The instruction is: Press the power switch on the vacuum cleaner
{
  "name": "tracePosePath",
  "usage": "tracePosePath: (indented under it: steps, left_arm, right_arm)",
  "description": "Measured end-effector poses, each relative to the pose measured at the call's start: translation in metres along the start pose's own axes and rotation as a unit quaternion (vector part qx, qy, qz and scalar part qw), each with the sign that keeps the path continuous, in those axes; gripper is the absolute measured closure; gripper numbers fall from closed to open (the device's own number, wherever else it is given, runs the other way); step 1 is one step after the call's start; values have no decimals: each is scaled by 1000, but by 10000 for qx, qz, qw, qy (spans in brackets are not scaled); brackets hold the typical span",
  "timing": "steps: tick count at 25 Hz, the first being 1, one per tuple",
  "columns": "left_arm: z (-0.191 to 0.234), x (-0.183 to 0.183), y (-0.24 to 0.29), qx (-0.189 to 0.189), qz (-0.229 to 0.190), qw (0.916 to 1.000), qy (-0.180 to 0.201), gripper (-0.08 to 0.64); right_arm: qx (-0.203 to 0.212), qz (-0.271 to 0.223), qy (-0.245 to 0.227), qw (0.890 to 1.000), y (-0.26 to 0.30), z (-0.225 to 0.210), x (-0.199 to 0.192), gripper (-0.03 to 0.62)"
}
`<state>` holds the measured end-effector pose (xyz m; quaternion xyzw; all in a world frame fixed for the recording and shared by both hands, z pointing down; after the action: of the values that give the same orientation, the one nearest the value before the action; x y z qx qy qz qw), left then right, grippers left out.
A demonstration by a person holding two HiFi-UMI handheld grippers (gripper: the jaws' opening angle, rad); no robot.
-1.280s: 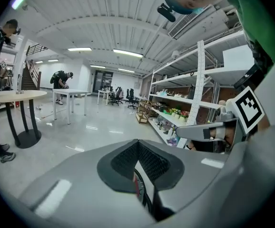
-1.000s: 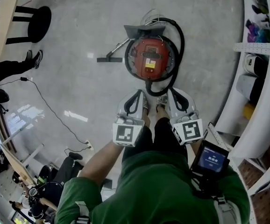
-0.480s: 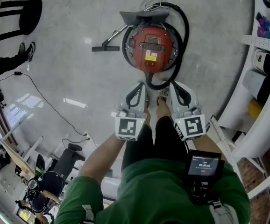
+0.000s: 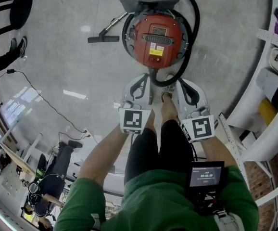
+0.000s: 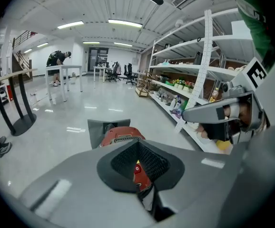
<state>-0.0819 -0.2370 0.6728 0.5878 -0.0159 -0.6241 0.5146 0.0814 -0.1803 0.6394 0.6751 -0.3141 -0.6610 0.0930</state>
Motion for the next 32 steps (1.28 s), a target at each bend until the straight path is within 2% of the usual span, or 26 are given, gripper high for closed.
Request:
tracePosePath:
  steps: [10,16,24,32]
  left_arm:
    - [18,-47,54,34,383,9992,101,552]
    - [33,-72,84,223,632,9976,154,552]
    - [37,-96,108,378,1034,9928,479,552]
    - [36,-101,112,523,1090,9907,627,551]
  right_arm:
    - [148,265,-118,9995,27,-7,-47,592]
    - [135,419,-99,9990,26,-12,-66,592]
    - [122,561,-36,9983,21,-18,-82,592]
    - [134,636,97,9978,19,-19,-85,592]
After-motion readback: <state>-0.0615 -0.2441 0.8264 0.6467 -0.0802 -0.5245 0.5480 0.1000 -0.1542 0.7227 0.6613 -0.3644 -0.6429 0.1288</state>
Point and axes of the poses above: the fingertips, and each gripper's own axes: y forward along the fingers, z to its left, x out of its top, the point moved 7 cm from there along -y, backward along the fingers, and after that the axes turned 13 degrees about -y, right-handed, at the moved point
